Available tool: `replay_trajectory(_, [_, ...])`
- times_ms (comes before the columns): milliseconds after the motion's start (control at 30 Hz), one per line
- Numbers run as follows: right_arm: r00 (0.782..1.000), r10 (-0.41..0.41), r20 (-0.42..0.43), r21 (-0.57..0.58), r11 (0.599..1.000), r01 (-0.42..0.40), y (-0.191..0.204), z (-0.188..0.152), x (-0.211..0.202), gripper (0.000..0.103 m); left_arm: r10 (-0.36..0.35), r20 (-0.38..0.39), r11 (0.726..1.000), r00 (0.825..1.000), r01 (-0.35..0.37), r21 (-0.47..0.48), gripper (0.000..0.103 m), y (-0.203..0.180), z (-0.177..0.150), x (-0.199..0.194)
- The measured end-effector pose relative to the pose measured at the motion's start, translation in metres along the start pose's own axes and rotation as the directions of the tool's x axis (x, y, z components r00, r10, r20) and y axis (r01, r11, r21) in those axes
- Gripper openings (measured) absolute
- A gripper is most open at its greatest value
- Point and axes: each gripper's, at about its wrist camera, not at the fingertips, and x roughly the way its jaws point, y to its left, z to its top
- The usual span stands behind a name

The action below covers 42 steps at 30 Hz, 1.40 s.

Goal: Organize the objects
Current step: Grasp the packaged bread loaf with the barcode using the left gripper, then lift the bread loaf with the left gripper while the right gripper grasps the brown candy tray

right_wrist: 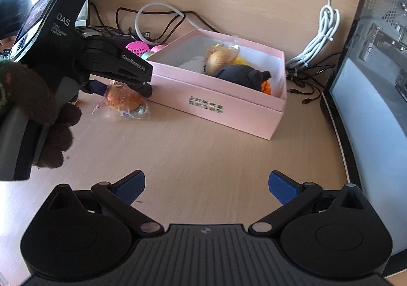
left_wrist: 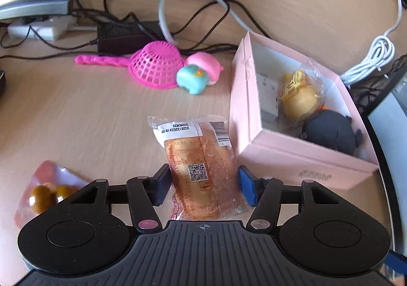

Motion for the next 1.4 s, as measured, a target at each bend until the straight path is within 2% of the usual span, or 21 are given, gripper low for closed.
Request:
replay_trajectory(67, [0.999, -0.023, -0.028, -0.024, 0.999, 0.023, 0.01, 0.001, 0.001, 0.103, 0.011, 0.037, 0.999, 0.999, -0.012, 0.04, 0.06, 0.008, -0.002, -0.016])
replay_trajectory(133, [0.998, -0.037, -0.045, -0.033, 0.999, 0.035, 0.018, 0.002, 0.0, 0.103, 0.009, 0.114, 0.99, 0.993, -0.025, 0.139, 0.059, 0.013, -0.007, -0.036])
replay_trajectory(200, [0.997, 0.02, -0.069, 0.017, 1.0, -0.019, 0.021, 0.003, 0.002, 0.103, -0.08, 0.152, 0.985, 0.985, 0.055, 0.162, 0.059, 0.03, -0.016, -0.054])
replay_trajectory(233, [0.995, 0.041, -0.086, 0.028, 0.999, -0.039, 0.026, 0.005, 0.007, 0.103, -0.133, 0.172, 0.984, 0.976, 0.11, 0.139, 0.059, 0.044, -0.022, -0.062])
replay_trajectory(300, [0.997, 0.052, -0.05, 0.006, 0.999, -0.052, 0.042, 0.009, 0.012, 0.103, -0.114, 0.178, 0.993, 0.977, 0.113, 0.016, 0.059, 0.074, -0.032, -0.073])
replay_trajectory(367, [1.0, 0.008, 0.006, -0.023, 1.0, -0.008, 0.062, 0.017, 0.01, 0.103, -0.112, 0.149, 0.988, 0.982, 0.127, -0.09, 0.059, 0.104, -0.041, -0.084])
replay_trajectory(467, [0.997, 0.069, 0.026, -0.005, 0.998, -0.069, 0.082, 0.033, 0.011, 0.103, -0.031, 0.151, 0.995, 0.988, 0.044, -0.086, 0.059, 0.136, -0.051, -0.106])
replay_trajectory(567, [0.994, 0.101, 0.04, -0.031, 0.995, -0.1, 0.111, 0.049, 0.015, 0.103, 0.044, 0.177, 0.994, 0.983, -0.025, -0.105, 0.059, 0.163, -0.055, -0.123])
replay_trajectory(700, [0.988, 0.143, 0.062, -0.084, 0.987, -0.138, 0.148, 0.068, 0.024, 0.103, 0.056, 0.166, 0.982, 0.985, -0.024, -0.19, 0.059, 0.198, -0.062, -0.128])
replay_trajectory(800, [0.979, 0.196, 0.05, -0.124, 0.974, -0.188, 0.174, 0.073, 0.035, 0.103, 0.057, 0.148, 0.981, 0.987, -0.028, -0.189, 0.059, 0.212, -0.067, -0.136])
replay_trajectory(933, [0.976, 0.213, 0.037, -0.171, 0.964, -0.204, 0.203, 0.072, 0.057, 0.101, 0.059, 0.155, 0.986, 0.986, -0.034, -0.164, 0.059, 0.222, -0.07, -0.148])
replay_trajectory(1133, [0.978, 0.209, 0.027, -0.15, 0.968, -0.203, 0.221, 0.082, 0.084, 0.081, 0.075, 0.115, 0.983, 0.99, -0.054, -0.175, 0.059, 0.238, -0.077, -0.147])
replay_trajectory(1300, [0.983, 0.183, 0.022, -0.185, 0.967, -0.175, 0.224, 0.088, 0.093, 0.077, 0.034, 0.101, 0.991, 0.994, -0.02, -0.132, 0.059, 0.227, -0.071, -0.142])
replay_trajectory(1400, [0.994, 0.101, 0.029, -0.26, 0.961, -0.09, 0.213, 0.078, 0.082, 0.075, 0.021, 0.089, 0.995, 0.996, -0.012, -0.097, 0.059, 0.215, -0.065, -0.137])
